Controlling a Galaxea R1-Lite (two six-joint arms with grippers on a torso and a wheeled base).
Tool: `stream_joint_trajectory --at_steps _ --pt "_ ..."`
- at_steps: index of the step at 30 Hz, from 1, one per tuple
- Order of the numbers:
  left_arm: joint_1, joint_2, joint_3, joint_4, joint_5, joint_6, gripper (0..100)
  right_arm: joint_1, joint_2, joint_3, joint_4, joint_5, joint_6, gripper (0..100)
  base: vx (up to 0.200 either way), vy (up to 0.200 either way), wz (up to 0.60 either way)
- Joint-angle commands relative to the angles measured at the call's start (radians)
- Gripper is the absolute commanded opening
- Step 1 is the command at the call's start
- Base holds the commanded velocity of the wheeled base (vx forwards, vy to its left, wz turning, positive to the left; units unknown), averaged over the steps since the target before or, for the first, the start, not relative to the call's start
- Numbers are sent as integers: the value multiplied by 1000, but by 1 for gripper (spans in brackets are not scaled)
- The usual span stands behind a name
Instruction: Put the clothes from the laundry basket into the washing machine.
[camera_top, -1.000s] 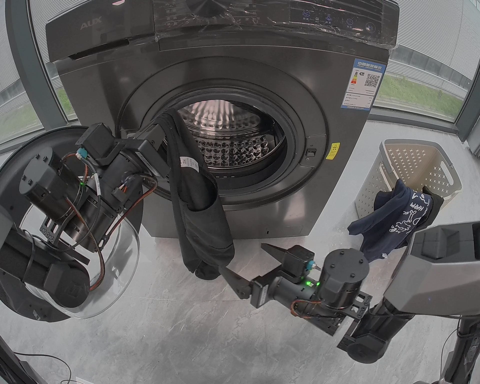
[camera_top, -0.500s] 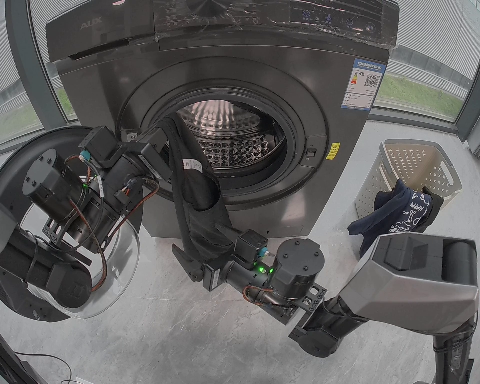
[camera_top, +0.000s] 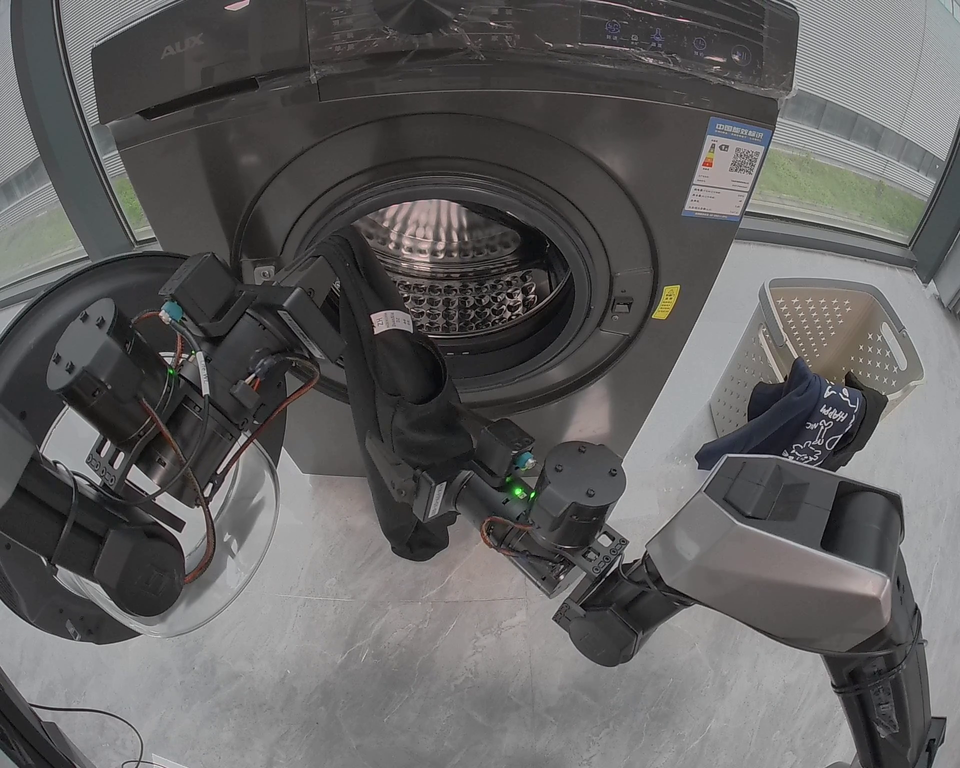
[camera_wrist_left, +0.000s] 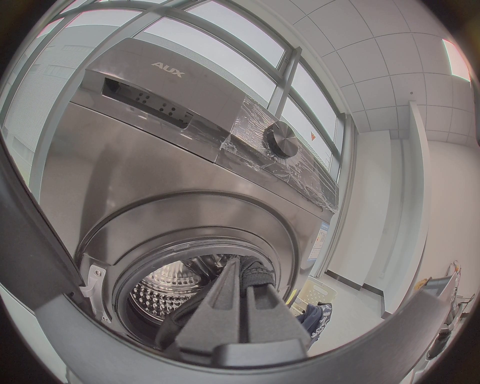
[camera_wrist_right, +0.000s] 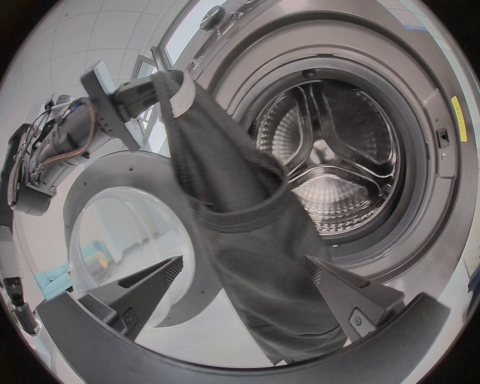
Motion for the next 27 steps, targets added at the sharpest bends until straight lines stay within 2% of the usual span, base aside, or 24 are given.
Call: stream_joint_trajectory --at_steps 1,5,6,17,27 --pt "0 2 2 0 0 -1 0 -17 19 -17 0 -1 0 100 0 0 0" --pt "0 2 2 0 0 -1 0 -20 13 -17 0 -3 1 100 0 0 0" --pt "0 2 2 0 0 -1 0 -19 10 -17 0 -4 1 0 0 0 0" --pt "6 3 2 0 -2 -1 0 -32 -13 5 -9 -4 1 0 0 0 0" --pt "14 15 2 0 -2 -1 0 -65 -188 175 -2 0 -15 0 0 0 0"
